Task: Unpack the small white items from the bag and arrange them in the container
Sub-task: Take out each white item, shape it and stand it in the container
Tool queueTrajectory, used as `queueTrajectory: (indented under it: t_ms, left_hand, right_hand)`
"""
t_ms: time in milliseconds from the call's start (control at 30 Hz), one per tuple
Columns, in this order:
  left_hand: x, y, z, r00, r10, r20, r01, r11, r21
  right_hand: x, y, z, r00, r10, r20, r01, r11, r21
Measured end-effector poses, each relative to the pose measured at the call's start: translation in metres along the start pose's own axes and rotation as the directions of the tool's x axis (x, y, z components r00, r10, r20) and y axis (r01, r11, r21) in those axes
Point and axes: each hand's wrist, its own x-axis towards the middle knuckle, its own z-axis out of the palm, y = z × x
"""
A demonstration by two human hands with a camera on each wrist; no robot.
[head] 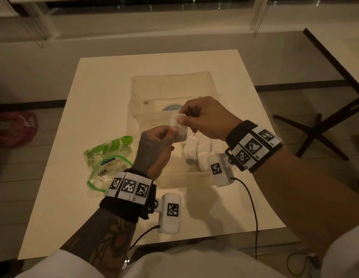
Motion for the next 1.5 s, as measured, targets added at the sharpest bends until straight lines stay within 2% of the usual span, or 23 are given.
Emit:
queueTrajectory:
  t_ms: [67,200,267,433,567,867,967,1133,1500]
  left_hand:
    - [0.0,0.001,0.0,0.999,-0.031,0.009,0.031,0.999,-0.02]
    - [-0.005,0.008,0.004,0.975,-0.121,0.184,0.139,0.987,-0.084]
    - [-0.005,0.009,0.005,0.964,-0.149,0.221,0.167,0.983,-0.07]
    - [-0.005,0.007,0.001,0.963,-0.136,0.232,0.139,0.99,0.004]
    - [-0.004,0.005,-0.001,0.97,-0.132,0.204,0.125,0.991,0.05]
    - [-0.006,0.004,-0.001,0.94,-0.177,0.291,0.208,0.975,-0.081]
    - [-0.005,0.003,-0.001,0.936,-0.212,0.28,0.238,0.969,-0.062]
    - [-0.004,-0.001,-0.003,0.953,-0.186,0.241,0.187,0.982,0.018]
    - [-0.002,-0.003,0.0,0.956,-0.195,0.22,0.205,0.978,-0.022]
  right_hand:
    - [0.002,-0.001,-0.002,1.0,0.001,0.002,-0.001,1.0,-0.017]
    - [0.002,-0.002,-0.002,0.999,-0.014,0.034,0.014,1.0,0.011]
    - [0.002,-0.002,-0.001,0.998,-0.034,0.056,0.034,0.999,0.004]
    - [0.002,0.0,-0.003,0.998,-0.022,0.063,0.024,0.999,-0.025]
    - [0.002,-0.002,-0.01,0.993,-0.011,0.12,0.02,0.997,-0.073]
    - [0.004,-0.005,-0.011,0.992,0.016,0.125,0.002,0.99,-0.139]
    - [0.003,-0.005,-0.01,0.992,0.025,0.123,-0.01,0.992,-0.127]
    - [0.002,-0.005,-0.009,0.992,0.03,0.121,-0.016,0.993,-0.118]
    - [0.001,-0.004,-0.008,0.99,0.044,0.134,-0.028,0.992,-0.124]
